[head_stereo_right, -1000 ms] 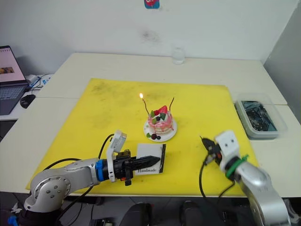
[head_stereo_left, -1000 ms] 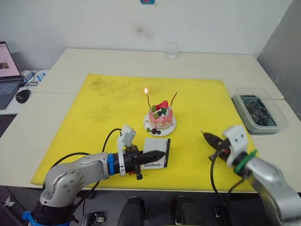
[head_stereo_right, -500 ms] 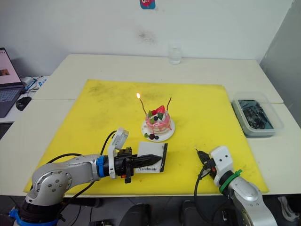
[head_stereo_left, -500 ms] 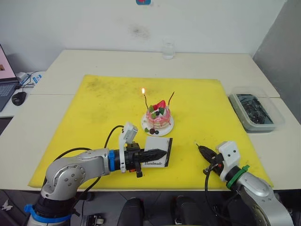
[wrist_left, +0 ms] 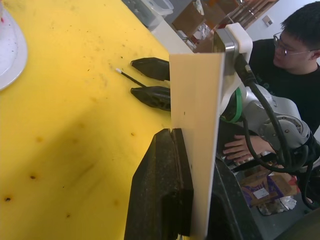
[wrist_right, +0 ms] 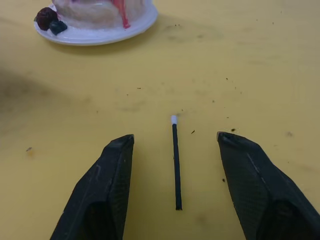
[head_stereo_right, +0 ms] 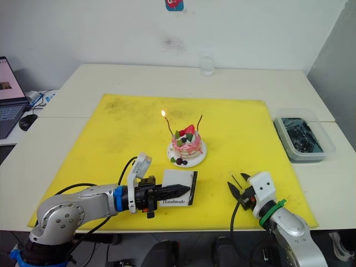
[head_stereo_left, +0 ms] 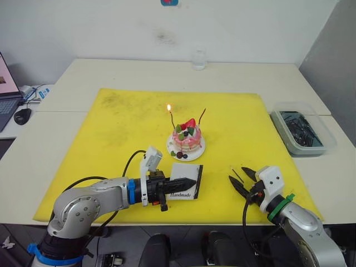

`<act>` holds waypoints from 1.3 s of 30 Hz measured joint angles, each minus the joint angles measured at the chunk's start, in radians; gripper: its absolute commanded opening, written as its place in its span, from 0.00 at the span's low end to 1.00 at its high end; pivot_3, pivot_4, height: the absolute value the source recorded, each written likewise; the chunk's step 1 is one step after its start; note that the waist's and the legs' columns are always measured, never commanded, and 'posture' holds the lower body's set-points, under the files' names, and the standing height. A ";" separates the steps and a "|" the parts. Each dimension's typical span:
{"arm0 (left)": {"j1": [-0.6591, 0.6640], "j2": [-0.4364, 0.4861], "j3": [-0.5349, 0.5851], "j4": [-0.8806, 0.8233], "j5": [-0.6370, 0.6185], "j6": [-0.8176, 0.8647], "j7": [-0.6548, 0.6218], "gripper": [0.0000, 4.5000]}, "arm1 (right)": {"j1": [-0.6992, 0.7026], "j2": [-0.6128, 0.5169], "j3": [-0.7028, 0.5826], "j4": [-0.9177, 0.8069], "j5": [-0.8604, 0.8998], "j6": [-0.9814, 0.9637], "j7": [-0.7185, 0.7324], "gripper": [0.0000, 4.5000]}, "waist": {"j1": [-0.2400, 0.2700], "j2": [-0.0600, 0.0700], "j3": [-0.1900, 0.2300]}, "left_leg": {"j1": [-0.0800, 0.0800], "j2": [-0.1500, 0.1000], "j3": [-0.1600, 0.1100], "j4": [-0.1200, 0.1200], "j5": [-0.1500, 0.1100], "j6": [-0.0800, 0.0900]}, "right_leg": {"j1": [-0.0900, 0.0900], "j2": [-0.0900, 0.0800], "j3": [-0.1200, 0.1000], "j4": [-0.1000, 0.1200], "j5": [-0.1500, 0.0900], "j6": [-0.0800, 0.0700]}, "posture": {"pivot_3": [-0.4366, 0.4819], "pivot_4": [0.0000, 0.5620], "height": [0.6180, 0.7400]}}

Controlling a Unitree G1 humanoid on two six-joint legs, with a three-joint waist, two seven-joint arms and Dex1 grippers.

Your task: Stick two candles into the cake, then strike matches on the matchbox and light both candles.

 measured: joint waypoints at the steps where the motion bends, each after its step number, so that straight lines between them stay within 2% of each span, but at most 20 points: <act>1: 0.000 0.000 0.000 0.000 0.000 0.000 0.000 0.00 | -0.009 0.000 0.002 0.000 -0.001 0.000 -0.001 0.58 | 0.000 0.000 0.000 | 0.000 0.000 0.000 0.000 0.000 0.000 | 0.000 0.000 0.000 0.000 0.000 0.000 | 0.48 0.27 1.00; 15: 0.012 0.000 0.004 -0.016 -0.002 0.000 0.001 0.00 | -0.019 0.008 0.025 0.029 -0.057 -0.011 -0.028 0.58 | 0.000 0.000 0.000 | 0.000 0.000 0.000 0.000 0.000 0.000 | 0.000 0.000 0.000 0.000 0.000 0.000 | 0.48 0.27 1.00; 18: 0.013 0.000 0.004 -0.016 -0.002 0.000 0.001 0.00 | -0.025 0.008 0.036 0.030 -0.074 -0.011 -0.032 0.45 | 0.000 0.000 0.000 | 0.000 0.000 0.000 0.000 0.000 0.000 | 0.000 0.000 0.000 0.000 0.000 0.000 | 0.48 0.27 1.00; 23: 0.013 0.000 0.004 -0.016 -0.002 0.000 0.001 0.00 | -0.027 0.016 0.044 0.034 -0.091 -0.014 -0.042 0.06 | 0.001 0.000 0.000 | 0.000 0.000 0.000 0.000 0.000 0.000 | 0.000 0.000 0.000 0.000 0.000 0.000 | 0.48 0.27 1.00; 24: 0.013 0.000 0.004 -0.016 -0.002 0.000 0.001 0.00 | -0.028 0.017 0.046 0.035 -0.096 -0.015 -0.046 0.00 | 0.001 0.000 0.000 | 0.000 0.000 0.000 0.000 0.000 0.000 | 0.000 0.000 0.000 0.000 0.000 0.000 | 0.48 0.27 1.00; 35: 0.011 0.000 0.004 -0.015 -0.001 0.000 0.001 0.00 | -0.030 0.021 0.046 0.030 -0.102 -0.014 -0.043 0.00 | 0.001 0.000 0.000 | 0.000 0.000 0.000 0.000 0.000 0.000 | 0.000 0.000 0.000 0.000 0.000 0.000 | 0.48 0.27 1.00; 39: -0.005 -0.013 0.004 -0.012 0.001 0.000 0.012 0.00 | -0.066 -0.033 0.033 -0.055 -0.081 0.038 -0.018 0.00 | 0.001 0.000 0.000 | 0.000 0.000 0.000 0.001 0.000 0.000 | 0.000 0.000 0.000 0.000 0.000 0.001 | 0.48 0.27 1.00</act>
